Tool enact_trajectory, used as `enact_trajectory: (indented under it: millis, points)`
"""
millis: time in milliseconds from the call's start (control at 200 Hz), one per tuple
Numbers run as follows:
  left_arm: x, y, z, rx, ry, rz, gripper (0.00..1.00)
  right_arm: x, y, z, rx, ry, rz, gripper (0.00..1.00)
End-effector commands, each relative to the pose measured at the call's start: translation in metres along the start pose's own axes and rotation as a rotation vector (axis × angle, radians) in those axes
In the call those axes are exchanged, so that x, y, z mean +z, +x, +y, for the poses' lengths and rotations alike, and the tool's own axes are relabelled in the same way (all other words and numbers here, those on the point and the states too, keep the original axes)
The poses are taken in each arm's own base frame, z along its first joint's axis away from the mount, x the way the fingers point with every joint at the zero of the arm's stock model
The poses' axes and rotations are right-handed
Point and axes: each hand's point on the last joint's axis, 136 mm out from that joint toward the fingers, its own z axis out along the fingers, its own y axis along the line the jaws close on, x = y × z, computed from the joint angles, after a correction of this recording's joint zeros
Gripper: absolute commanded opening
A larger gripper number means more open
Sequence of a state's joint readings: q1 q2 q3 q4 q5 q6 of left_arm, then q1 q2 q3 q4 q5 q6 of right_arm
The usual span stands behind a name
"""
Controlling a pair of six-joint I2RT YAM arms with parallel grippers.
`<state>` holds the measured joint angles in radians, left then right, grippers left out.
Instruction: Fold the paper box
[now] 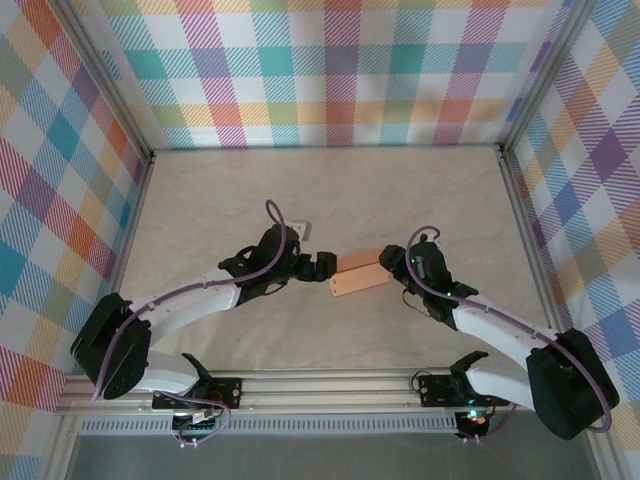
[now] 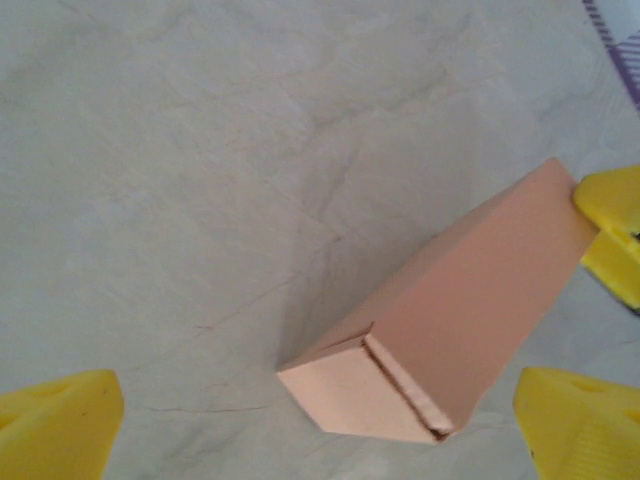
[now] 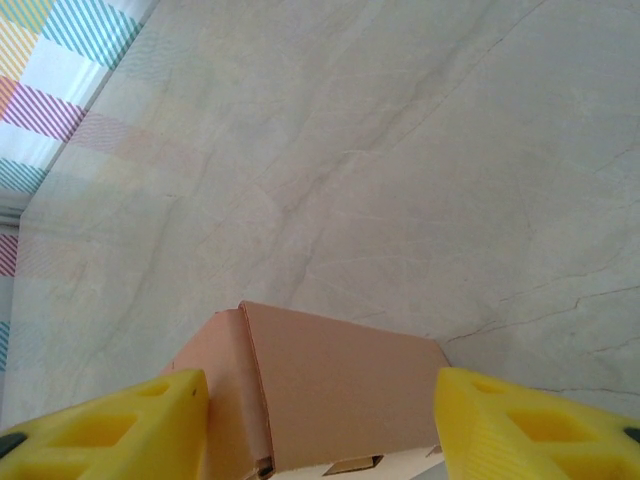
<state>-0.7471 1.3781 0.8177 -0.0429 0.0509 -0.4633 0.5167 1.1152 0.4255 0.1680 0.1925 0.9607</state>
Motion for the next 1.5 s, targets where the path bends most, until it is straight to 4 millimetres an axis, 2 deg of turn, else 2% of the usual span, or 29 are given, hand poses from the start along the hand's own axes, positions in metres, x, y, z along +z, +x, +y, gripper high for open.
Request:
enact_trajectory:
  millis: [0,180,315,430,500,635,865,905,915,1120,1280,1435,1475,1495]
  points:
    - [0.012,0.004,-0.022,-0.179,0.109,0.065,0.91,-0.001,0.023,-0.034,-0.031,0.109,0.073,0.60]
    - [0.028,0.021,-0.018,-0.208,0.109,0.124,0.61,-0.002,0.023,-0.035,-0.032,0.107,0.072,0.60]
    - [0.035,0.039,-0.001,-0.197,0.067,0.138,0.40,-0.002,0.023,-0.035,-0.034,0.107,0.068,0.60]
    - [0.043,0.052,0.008,-0.198,0.048,0.168,0.31,-0.002,0.023,-0.033,-0.041,0.098,0.076,0.60]
    - [0.044,0.056,0.011,-0.197,0.040,0.174,0.24,-0.003,0.023,-0.028,-0.064,0.084,0.082,0.56]
    - [0.045,0.068,0.023,-0.183,-0.003,0.194,0.21,-0.005,0.021,-0.018,-0.130,0.055,0.095,0.42]
    - [0.055,0.083,0.036,-0.188,-0.039,0.221,0.16,-0.001,0.029,-0.019,-0.141,0.044,0.132,0.20]
    - [0.058,0.086,0.039,-0.192,-0.045,0.228,0.14,0.000,0.031,-0.020,-0.138,0.046,0.137,0.17]
    - [0.059,0.086,0.039,-0.191,-0.045,0.228,0.11,0.001,0.031,-0.020,-0.137,0.047,0.138,0.16]
    - [0.068,0.102,0.052,-0.188,-0.072,0.244,0.03,0.004,0.033,-0.021,-0.131,0.054,0.149,0.06]
    - [0.072,0.106,0.054,-0.190,-0.072,0.252,0.00,0.004,0.032,-0.018,-0.131,0.045,0.152,0.00]
    - [0.069,0.098,0.051,-0.176,-0.076,0.239,0.00,0.003,0.030,-0.010,-0.142,0.027,0.159,0.00]
    - [0.068,0.094,0.051,-0.169,-0.086,0.234,0.04,0.003,0.029,-0.007,-0.143,0.023,0.157,0.00]
    - [0.067,0.092,0.050,-0.164,-0.090,0.232,0.08,0.002,0.028,-0.005,-0.144,0.019,0.155,0.03]
